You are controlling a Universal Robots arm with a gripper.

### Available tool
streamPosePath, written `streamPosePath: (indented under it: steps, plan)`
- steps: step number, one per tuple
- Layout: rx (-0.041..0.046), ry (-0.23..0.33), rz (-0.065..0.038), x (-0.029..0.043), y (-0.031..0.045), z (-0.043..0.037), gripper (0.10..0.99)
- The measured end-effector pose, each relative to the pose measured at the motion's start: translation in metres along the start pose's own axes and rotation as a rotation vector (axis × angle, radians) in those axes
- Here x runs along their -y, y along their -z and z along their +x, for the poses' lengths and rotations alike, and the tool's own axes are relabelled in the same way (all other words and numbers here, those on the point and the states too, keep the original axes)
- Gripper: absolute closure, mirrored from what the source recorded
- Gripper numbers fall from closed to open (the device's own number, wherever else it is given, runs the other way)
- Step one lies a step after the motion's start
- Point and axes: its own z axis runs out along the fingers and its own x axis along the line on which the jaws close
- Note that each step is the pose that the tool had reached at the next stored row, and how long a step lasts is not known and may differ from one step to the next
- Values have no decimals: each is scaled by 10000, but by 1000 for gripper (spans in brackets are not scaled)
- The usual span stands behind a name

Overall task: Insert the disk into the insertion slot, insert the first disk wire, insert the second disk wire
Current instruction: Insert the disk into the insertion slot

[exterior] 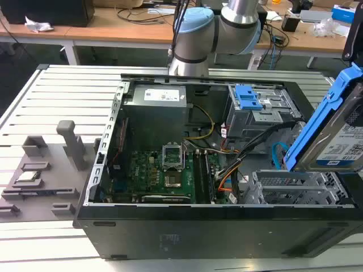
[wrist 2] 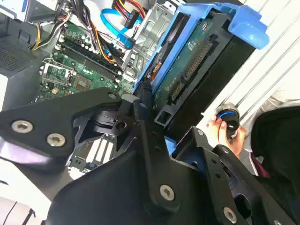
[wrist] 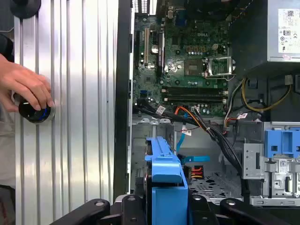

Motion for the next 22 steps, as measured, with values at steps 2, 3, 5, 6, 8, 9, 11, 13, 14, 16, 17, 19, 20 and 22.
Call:
streamPosePath:
  steps: [2, 3, 5, 6, 8, 9, 11, 13, 14, 16, 17, 19, 20, 22]
  plan:
    - [2, -2, 0, -6, -98, 0, 722]
    - [2, -1, 0, -13, -122, -1, 722]
    - [0, -1, 0, -36, -151, -5, 722]
    - [1, -1, 0, -49, -162, -9, 722]
    - [2, -1, 0, -80, -219, -28, 722]
    - [0, 1, 0, -83, -268, -41, 722]
    - [2, -1, 0, -88, -315, -53, 722]
    - [2, -6, 0, -90, -371, -78, 722]
    - [3, -24, 0, -90, -388, -90, 722]
    - [4, -79, 0, -97, -430, -129, 722]
    - [4, -87, 0, -101, -447, -142, 722]
    - [6, -91, 0, -114, -490, -148, 722]
    - [5, -92, -1, -125, -517, -148, 722]
    - [3, -90, 0, -134, -563, -149, 722]
